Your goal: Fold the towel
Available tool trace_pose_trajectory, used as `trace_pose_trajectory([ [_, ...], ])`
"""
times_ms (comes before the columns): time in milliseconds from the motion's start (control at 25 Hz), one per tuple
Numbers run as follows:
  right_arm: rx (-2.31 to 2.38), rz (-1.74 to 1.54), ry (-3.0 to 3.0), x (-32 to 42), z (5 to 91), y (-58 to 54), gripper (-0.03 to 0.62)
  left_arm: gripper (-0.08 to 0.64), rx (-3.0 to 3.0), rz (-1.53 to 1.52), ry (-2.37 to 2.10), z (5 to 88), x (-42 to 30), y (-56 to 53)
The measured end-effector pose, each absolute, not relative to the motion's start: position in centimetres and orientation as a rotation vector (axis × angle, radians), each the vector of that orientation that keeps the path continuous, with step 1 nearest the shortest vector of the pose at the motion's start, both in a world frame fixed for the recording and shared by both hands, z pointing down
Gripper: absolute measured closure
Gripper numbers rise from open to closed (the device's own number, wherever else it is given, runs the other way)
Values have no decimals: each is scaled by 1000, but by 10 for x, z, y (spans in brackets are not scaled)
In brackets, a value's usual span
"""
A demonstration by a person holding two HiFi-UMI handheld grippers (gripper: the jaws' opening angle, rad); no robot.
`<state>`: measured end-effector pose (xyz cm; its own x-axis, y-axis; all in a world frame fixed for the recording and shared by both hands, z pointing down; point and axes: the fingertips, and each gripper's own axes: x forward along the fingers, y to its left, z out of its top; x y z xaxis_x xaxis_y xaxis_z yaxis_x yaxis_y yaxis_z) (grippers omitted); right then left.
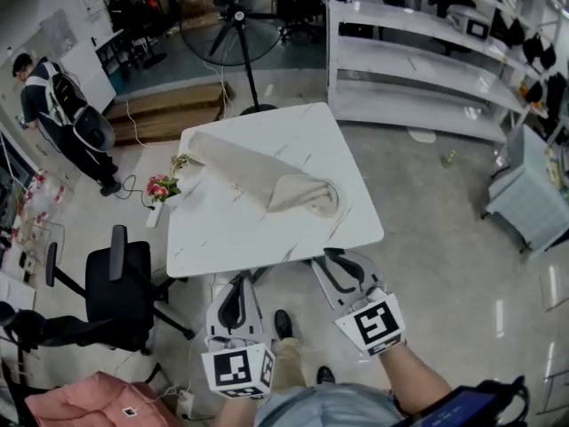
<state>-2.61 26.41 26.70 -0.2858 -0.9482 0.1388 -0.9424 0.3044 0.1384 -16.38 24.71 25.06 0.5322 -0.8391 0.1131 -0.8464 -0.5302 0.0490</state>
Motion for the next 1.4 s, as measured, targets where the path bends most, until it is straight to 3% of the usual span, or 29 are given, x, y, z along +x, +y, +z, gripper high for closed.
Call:
trace_pose_trajectory([
  [640,1653,-3,-2246,-4,321,49,462,552,2659,148,-1396,275,-173,11],
  [1400,1293,-84,-2320,14,328,-49,456,552,2601,94,-1498,265,-156,-68],
])
